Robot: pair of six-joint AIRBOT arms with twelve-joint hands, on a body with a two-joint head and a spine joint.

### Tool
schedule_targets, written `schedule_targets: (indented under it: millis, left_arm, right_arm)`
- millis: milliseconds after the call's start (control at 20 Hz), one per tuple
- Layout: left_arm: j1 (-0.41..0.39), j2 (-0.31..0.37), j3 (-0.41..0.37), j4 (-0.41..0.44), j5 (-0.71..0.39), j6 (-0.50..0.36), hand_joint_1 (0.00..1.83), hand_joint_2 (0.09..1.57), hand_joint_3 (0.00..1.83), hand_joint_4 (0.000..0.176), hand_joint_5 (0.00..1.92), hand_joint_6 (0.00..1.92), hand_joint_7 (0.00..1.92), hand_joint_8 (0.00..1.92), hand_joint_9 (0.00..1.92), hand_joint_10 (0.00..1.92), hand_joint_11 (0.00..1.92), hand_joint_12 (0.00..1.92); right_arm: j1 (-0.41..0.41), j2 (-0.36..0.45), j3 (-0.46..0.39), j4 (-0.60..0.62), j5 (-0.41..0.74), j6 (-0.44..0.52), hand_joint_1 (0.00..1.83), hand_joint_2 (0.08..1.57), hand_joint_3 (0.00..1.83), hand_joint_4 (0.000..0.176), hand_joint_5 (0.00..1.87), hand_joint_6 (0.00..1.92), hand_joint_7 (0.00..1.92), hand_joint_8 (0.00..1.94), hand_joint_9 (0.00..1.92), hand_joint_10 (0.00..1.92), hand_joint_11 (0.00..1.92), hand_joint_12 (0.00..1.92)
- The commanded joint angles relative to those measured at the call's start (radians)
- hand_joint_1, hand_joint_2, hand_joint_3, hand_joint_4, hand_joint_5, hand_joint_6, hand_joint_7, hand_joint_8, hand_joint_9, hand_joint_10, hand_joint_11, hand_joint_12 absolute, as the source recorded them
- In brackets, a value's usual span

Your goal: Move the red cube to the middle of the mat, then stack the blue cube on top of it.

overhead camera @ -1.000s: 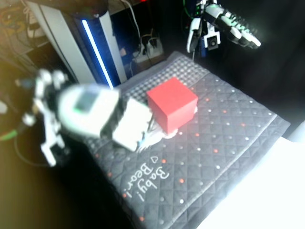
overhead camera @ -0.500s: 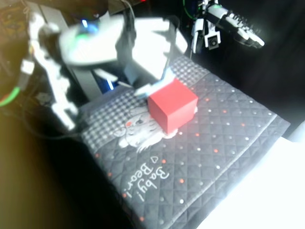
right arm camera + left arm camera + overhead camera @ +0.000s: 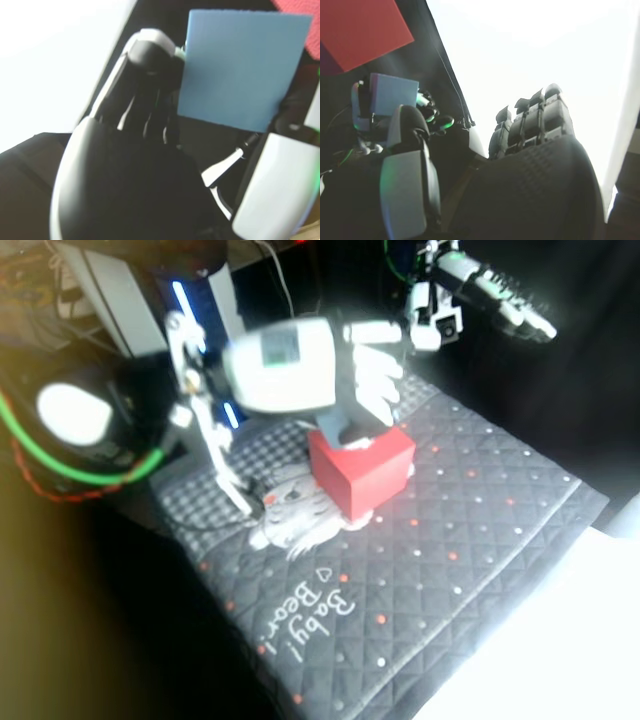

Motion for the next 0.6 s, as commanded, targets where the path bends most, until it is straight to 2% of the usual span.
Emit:
schedule_targets:
  millis: [0,50,100,150,200,250,300,350,400,450,550]
  left_arm:
    - [-0.007,0.0,0.006,0.01,-0.124,-0.004,0.7,0.98,0.0,0.116,0.07,0.0,0.0,0.0,0.0,0.0,0.0,0.0]
    - [-0.006,-0.001,0.007,0.01,-0.124,-0.004,0.71,0.98,0.0,0.131,0.06,0.0,0.0,0.0,0.0,0.0,0.0,0.0]
    - [-0.006,-0.001,0.007,0.009,-0.124,-0.004,0.72,0.98,0.0,0.132,0.07,0.0,0.0,0.0,0.0,0.0,0.01,0.0]
    - [-0.006,-0.002,0.007,0.009,-0.123,-0.004,0.73,0.99,0.0,0.132,0.07,0.0,0.0,0.0,0.0,0.0,0.01,0.0]
    - [-0.006,-0.002,0.008,0.007,-0.123,-0.004,0.74,0.99,0.0,0.126,0.07,0.0,0.0,0.0,0.0,0.0,0.0,0.0]
    - [-0.006,-0.003,0.009,0.006,-0.122,-0.004,0.74,0.99,0.0,0.126,0.07,0.0,0.0,0.0,0.0,0.0,0.0,0.0]
    - [-0.007,-0.004,0.009,0.006,-0.122,-0.004,0.75,0.99,0.0,0.13,0.06,0.0,0.0,0.0,0.0,0.0,0.0,0.0]
    - [-0.007,-0.004,0.01,0.006,-0.121,-0.004,0.78,0.99,0.0,0.137,0.05,0.0,0.0,0.0,0.0,0.0,0.0,0.0]
    - [-0.007,-0.004,0.01,0.006,-0.121,-0.004,0.78,0.99,0.0,0.146,0.05,0.0,0.0,0.0,0.0,0.0,0.0,0.0]
    - [-0.007,-0.005,0.01,0.005,-0.121,-0.004,0.75,0.99,0.0,0.143,0.05,0.0,0.0,0.0,0.0,0.0,0.0,0.0]
    - [-0.007,-0.006,0.01,0.005,-0.121,-0.004,0.74,1.0,0.01,0.144,0.04,0.0,0.0,0.0,0.0,0.0,0.0,0.0]
  right_arm:
    - [0.008,0.002,0.008,0.035,0.111,0.007,1.15,1.36,0.0,0.0,0.48,1.42,0.66,1.81,0.66,1.92,0.72,1.92]
    - [0.003,-0.005,0.015,0.035,0.111,0.021,1.09,1.34,0.0,0.0,0.57,1.55,0.63,1.61,0.59,1.67,0.6,1.85]
    - [-0.002,-0.013,0.023,0.033,0.111,0.038,0.99,1.35,0.0,0.0,0.56,1.6,0.51,1.25,0.52,1.51,0.47,1.86]
    - [-0.004,-0.016,0.027,0.031,0.111,0.045,0.93,1.35,0.0,0.0,0.57,1.6,0.43,0.97,0.42,1.42,0.37,1.85]
    - [-0.006,-0.021,0.033,0.028,0.111,0.055,0.64,1.32,0.0,0.0,0.16,0.82,0.28,0.5,0.22,1.2,0.11,1.78]
    - [-0.006,-0.021,0.034,0.028,0.111,0.058,0.64,1.32,0.0,0.0,0.16,0.82,0.28,0.5,0.22,1.2,0.11,1.78]
    - [-0.006,-0.02,0.035,0.027,0.111,0.058,0.54,1.31,0.0,0.0,0.14,0.41,0.27,0.23,0.13,1.0,0.02,1.6]
    - [-0.006,-0.02,0.036,0.027,0.111,0.058,0.46,1.27,0.0,0.0,0.13,0.14,0.21,0.03,0.06,0.67,0.0,1.45]
    - [-0.006,-0.018,0.036,0.028,0.111,0.058,0.45,1.25,0.0,0.0,0.09,0.09,0.14,0.01,0.02,0.58,0.0,1.29]
    - [-0.006,-0.016,0.036,0.027,0.111,0.058,0.38,1.25,0.0,0.0,0.04,0.04,0.06,0.0,0.02,0.44,0.0,1.11]
    - [-0.006,-0.016,0.037,0.028,0.109,0.058,0.32,1.23,0.0,0.0,0.0,0.0,0.0,0.0,0.06,0.19,0.0,0.92]
